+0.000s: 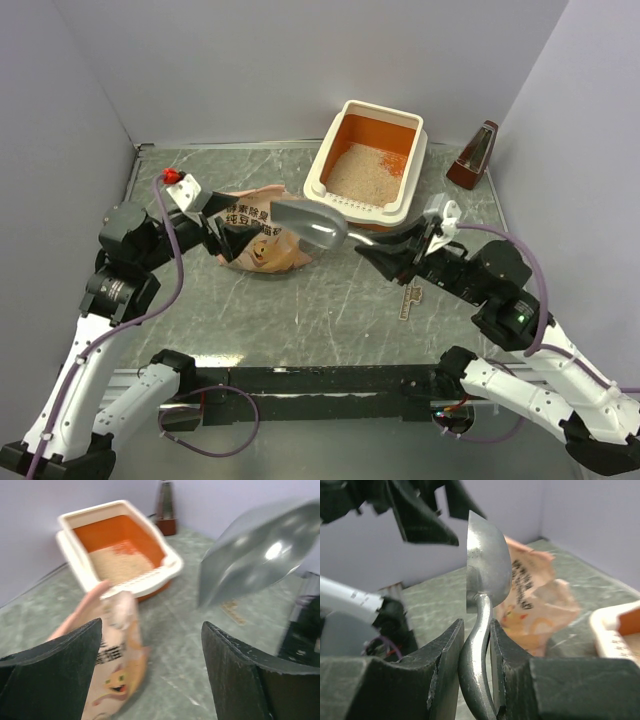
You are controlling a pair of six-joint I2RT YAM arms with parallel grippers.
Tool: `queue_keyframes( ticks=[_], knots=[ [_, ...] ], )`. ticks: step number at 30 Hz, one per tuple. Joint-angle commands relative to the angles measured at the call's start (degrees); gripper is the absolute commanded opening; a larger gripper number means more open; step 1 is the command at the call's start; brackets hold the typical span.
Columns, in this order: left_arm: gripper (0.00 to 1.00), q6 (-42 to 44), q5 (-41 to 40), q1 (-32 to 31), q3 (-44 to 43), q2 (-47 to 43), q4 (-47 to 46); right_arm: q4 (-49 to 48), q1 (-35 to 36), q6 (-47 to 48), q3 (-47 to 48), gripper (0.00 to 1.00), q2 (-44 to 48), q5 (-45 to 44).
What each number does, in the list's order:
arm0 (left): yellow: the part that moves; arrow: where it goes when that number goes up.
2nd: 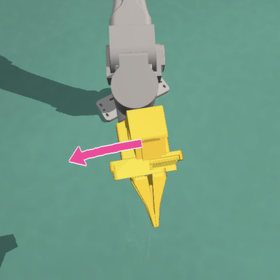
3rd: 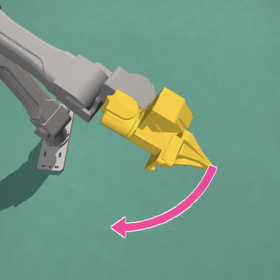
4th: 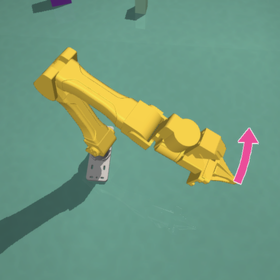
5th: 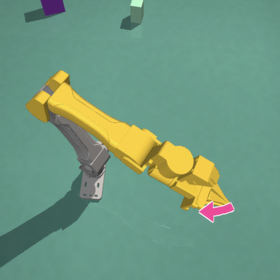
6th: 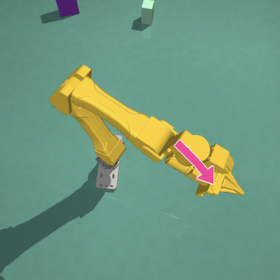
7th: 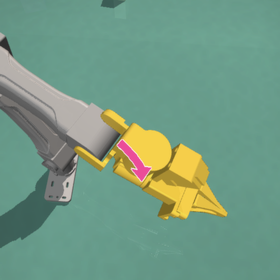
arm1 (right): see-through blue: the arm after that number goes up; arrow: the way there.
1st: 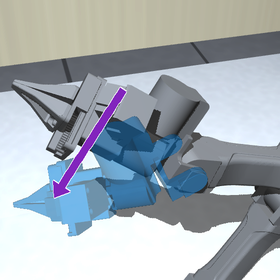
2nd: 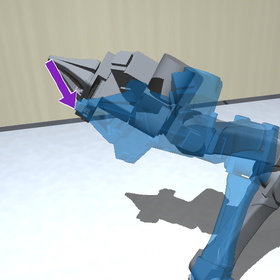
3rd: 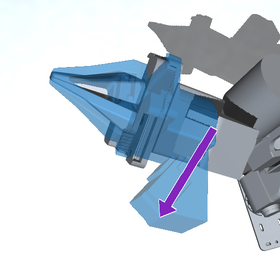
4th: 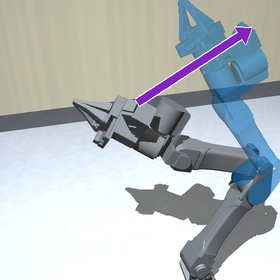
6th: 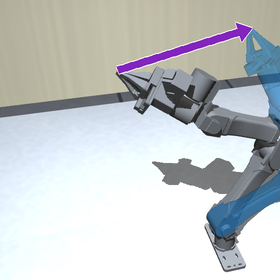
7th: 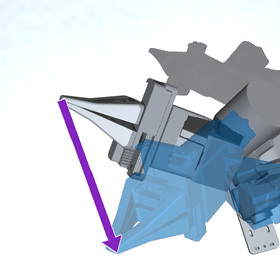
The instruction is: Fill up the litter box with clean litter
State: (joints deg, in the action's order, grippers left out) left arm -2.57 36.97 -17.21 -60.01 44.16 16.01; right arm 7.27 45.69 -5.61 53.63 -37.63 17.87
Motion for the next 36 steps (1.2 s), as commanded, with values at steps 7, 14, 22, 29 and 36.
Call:
queue_keyframes(
  ticks=[7, 14, 22, 29, 36],
  knots=[
    [0.84, 16.34, -14.74, -0.01, -5.38, 8.39, -0.45, 6.44, -2.62, 1.04, 9.39, 0.0, -5.44, -10.57],
    [0.84, 27.87, -12.63, -0.01, -5.72, 13.66, 1.38, 8.29, -3.77, -3.45, 7.12, 0.0, -7.03, -10.92],
    [0.84, 33.85, -11.48, -0.01, -10.74, 23.77, 7.45, 6.53, -4.65, -5.91, 2.98, 0.0, -4.39, -7.76],
    [0.83, 36.84, -13.59, 0.07, -12.32, 29.66, 9.03, 7.15, -4.65, -6.08, 1.58, 0.0, -1.58, -6.27],
    [0.25, 38.34, -13.77, 0.07, -11.89, 30.99, 9.66, 8.37, -4.73, -5.21, 1.57, 0.0, -2.19, -9.51]
  ],
)
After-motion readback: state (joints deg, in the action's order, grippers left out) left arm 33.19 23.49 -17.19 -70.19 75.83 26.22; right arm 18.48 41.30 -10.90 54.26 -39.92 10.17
